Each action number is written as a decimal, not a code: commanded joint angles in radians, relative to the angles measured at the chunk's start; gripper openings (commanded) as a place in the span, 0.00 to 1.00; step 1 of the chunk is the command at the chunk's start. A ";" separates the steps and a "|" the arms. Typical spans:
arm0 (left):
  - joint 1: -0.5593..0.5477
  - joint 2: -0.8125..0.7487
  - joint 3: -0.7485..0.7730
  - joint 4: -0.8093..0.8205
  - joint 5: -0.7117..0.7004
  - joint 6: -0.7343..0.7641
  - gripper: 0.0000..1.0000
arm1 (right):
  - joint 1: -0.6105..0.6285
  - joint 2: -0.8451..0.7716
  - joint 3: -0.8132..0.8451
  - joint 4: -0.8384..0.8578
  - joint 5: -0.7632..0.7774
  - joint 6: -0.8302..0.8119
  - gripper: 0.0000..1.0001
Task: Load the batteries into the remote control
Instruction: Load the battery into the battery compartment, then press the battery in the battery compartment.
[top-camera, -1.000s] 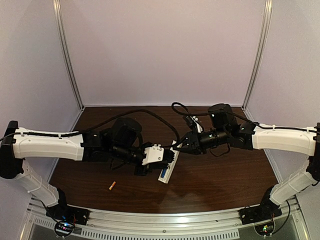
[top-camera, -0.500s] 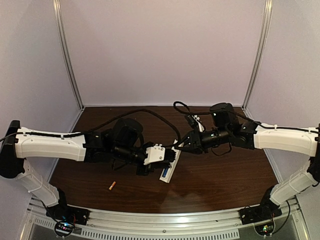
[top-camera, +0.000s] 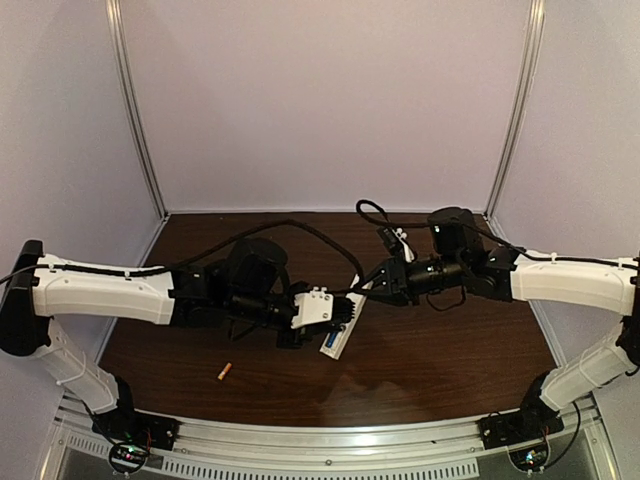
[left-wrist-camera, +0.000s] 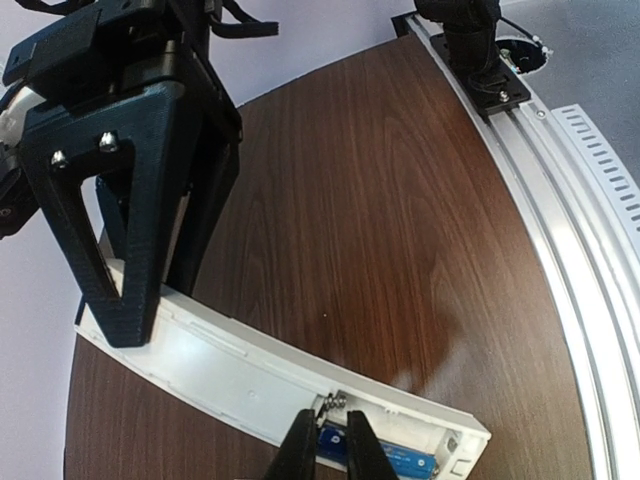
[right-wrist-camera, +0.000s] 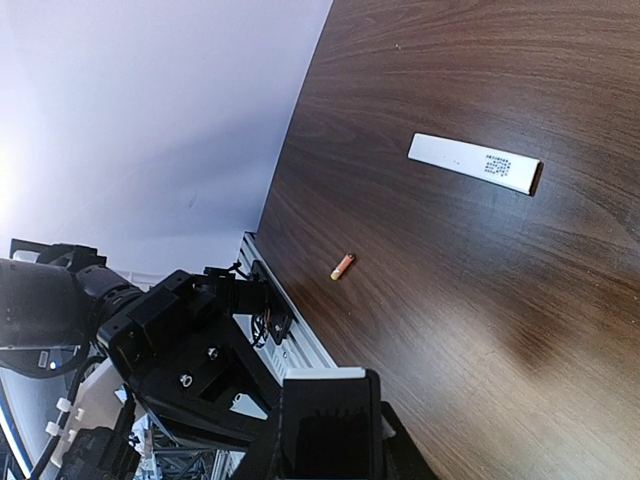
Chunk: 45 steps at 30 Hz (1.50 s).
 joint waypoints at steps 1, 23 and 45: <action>-0.002 0.059 -0.046 -0.129 -0.093 0.024 0.14 | -0.001 -0.063 0.010 0.238 -0.108 0.100 0.00; -0.001 -0.072 -0.054 0.013 -0.173 -0.014 0.35 | 0.011 -0.025 0.023 0.082 -0.016 0.011 0.00; 0.068 -0.144 -0.091 0.079 0.061 -0.664 0.52 | 0.019 -0.076 0.036 0.071 0.029 -0.099 0.00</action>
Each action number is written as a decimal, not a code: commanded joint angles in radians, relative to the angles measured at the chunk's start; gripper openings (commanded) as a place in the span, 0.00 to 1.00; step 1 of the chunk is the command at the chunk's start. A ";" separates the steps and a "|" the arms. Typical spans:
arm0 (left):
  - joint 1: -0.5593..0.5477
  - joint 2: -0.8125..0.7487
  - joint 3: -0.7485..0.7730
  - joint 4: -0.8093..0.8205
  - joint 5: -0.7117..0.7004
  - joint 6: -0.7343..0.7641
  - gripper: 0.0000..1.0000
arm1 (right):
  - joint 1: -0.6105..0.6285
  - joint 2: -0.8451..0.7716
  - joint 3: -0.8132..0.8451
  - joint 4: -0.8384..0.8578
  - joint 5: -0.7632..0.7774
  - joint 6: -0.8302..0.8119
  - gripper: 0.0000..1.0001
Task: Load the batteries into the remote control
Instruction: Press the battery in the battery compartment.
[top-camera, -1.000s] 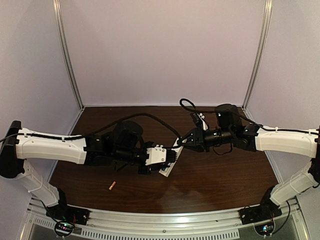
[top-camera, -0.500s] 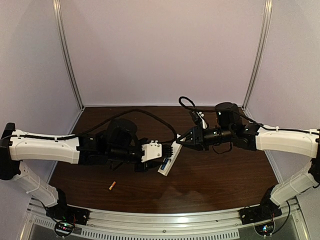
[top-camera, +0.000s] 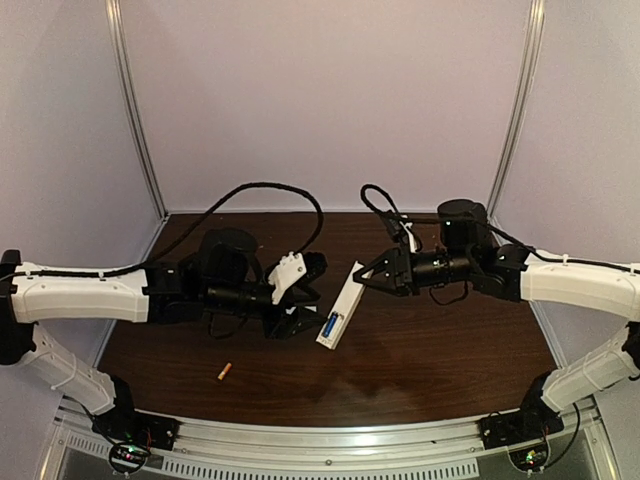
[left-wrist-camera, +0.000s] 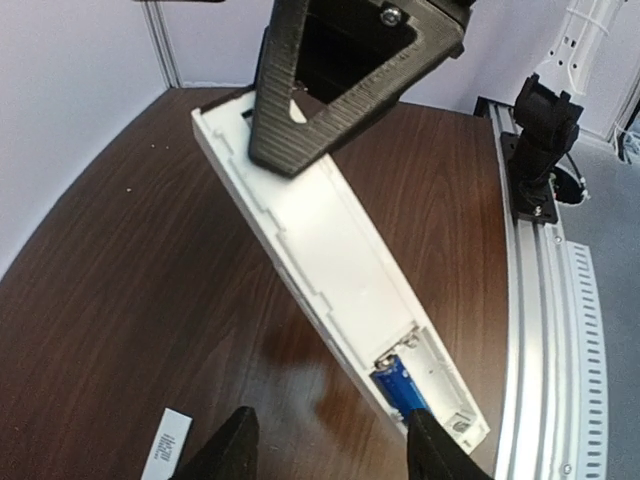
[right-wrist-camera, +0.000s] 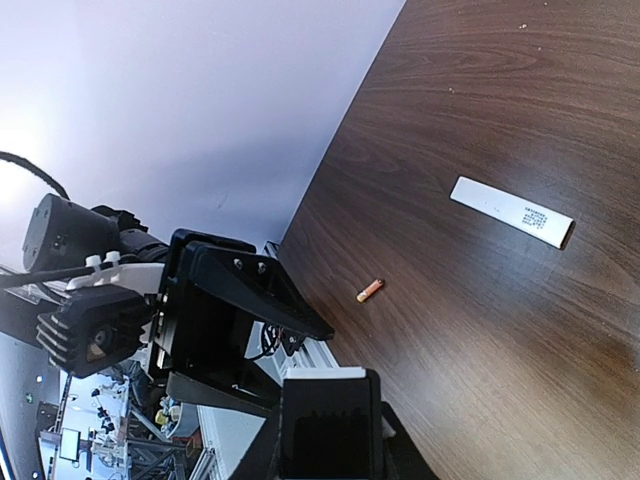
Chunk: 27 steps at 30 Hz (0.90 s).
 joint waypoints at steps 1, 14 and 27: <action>0.014 -0.017 -0.022 0.070 0.104 -0.234 0.52 | 0.009 -0.025 0.037 0.013 0.020 -0.039 0.00; 0.082 0.062 -0.029 0.185 0.261 -0.462 0.49 | 0.018 -0.029 0.042 0.029 0.014 -0.058 0.00; 0.110 0.130 -0.011 0.158 0.280 -0.486 0.36 | 0.023 -0.031 0.038 0.055 -0.003 -0.057 0.00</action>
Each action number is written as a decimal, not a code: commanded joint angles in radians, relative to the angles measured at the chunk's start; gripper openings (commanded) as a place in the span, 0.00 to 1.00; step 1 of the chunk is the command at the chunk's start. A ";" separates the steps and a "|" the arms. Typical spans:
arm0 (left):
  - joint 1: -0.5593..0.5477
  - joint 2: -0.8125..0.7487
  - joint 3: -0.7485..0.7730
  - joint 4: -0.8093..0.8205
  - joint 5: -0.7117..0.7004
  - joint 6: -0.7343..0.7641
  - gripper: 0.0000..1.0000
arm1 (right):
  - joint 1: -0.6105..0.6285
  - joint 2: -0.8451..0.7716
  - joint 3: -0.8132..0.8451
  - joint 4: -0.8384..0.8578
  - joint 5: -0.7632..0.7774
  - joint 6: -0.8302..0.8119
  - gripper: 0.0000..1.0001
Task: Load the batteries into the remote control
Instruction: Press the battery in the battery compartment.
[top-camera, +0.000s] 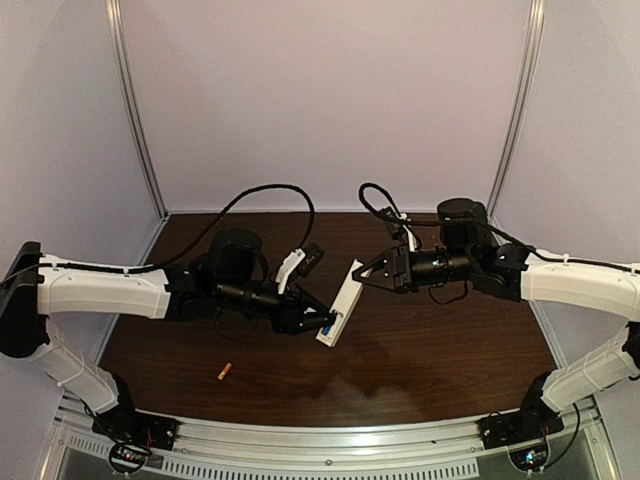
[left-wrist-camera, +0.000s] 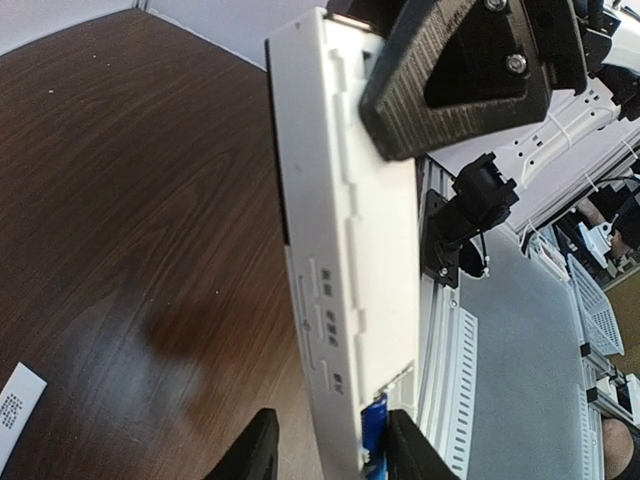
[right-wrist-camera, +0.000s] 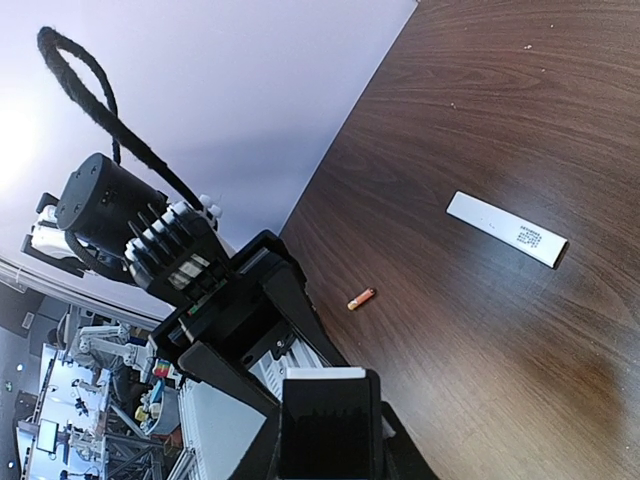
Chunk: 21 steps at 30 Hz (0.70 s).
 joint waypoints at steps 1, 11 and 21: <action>0.022 0.036 0.024 -0.006 -0.015 -0.015 0.34 | 0.011 -0.027 0.027 0.056 -0.028 -0.003 0.00; 0.053 0.074 0.038 -0.099 -0.090 -0.046 0.21 | 0.011 -0.052 0.029 0.050 -0.010 -0.013 0.00; 0.077 0.065 0.031 -0.147 -0.129 -0.080 0.18 | 0.010 -0.090 0.024 0.025 0.022 -0.024 0.00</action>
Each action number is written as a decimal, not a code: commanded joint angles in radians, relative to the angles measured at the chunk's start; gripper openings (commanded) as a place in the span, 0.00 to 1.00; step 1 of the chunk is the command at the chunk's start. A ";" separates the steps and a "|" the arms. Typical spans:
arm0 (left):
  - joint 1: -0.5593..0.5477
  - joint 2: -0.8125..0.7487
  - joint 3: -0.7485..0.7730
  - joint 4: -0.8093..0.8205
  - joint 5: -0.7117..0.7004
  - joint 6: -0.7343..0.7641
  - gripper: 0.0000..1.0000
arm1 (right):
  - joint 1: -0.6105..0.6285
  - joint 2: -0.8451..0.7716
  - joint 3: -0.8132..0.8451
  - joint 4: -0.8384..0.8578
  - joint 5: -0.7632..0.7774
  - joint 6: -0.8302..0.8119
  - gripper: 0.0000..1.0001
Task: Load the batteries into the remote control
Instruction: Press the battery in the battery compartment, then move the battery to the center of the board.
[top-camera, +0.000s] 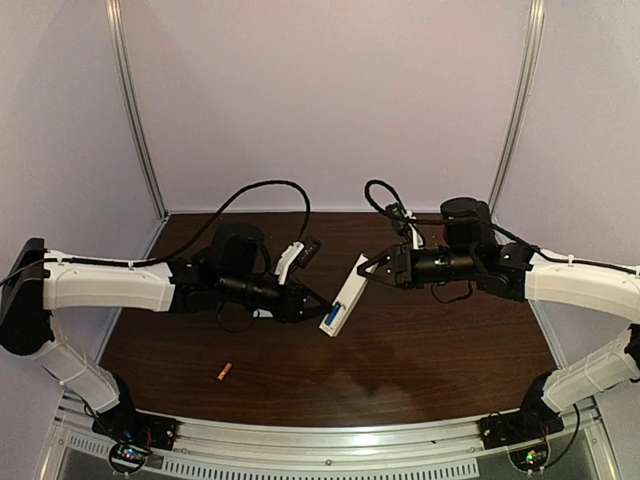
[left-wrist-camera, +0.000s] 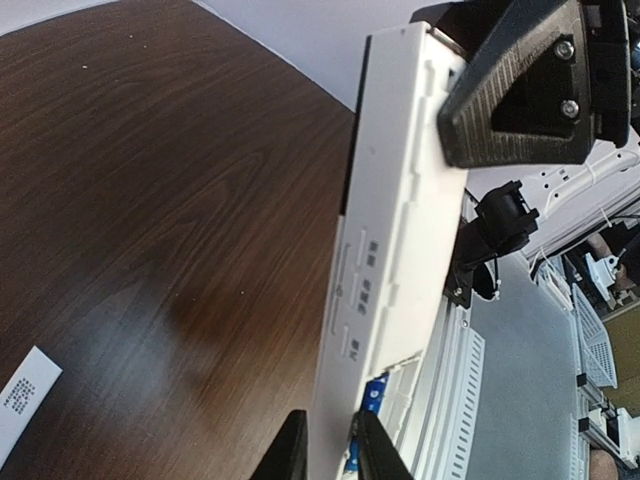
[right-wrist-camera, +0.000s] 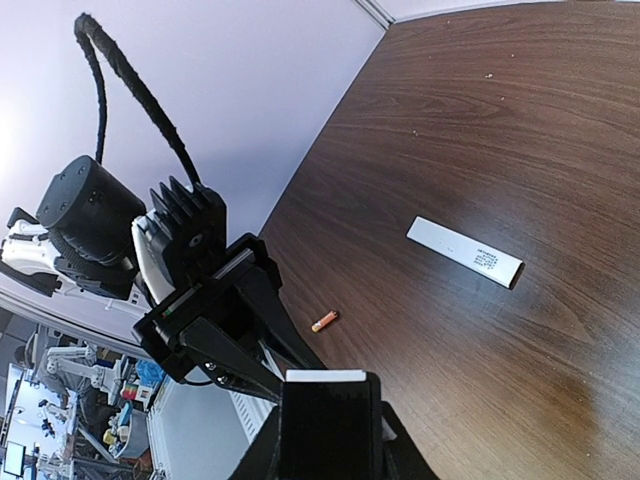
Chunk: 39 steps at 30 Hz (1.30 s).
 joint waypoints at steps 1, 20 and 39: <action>0.034 0.024 -0.003 -0.116 -0.114 -0.008 0.19 | 0.013 -0.068 0.023 0.060 -0.085 0.025 0.00; 0.058 -0.197 0.005 -0.697 -0.395 0.055 0.57 | -0.039 -0.044 -0.018 -0.072 0.013 -0.004 0.00; 0.098 -0.002 -0.088 -0.965 -0.484 -0.105 0.40 | -0.041 -0.048 -0.086 -0.009 -0.030 0.003 0.00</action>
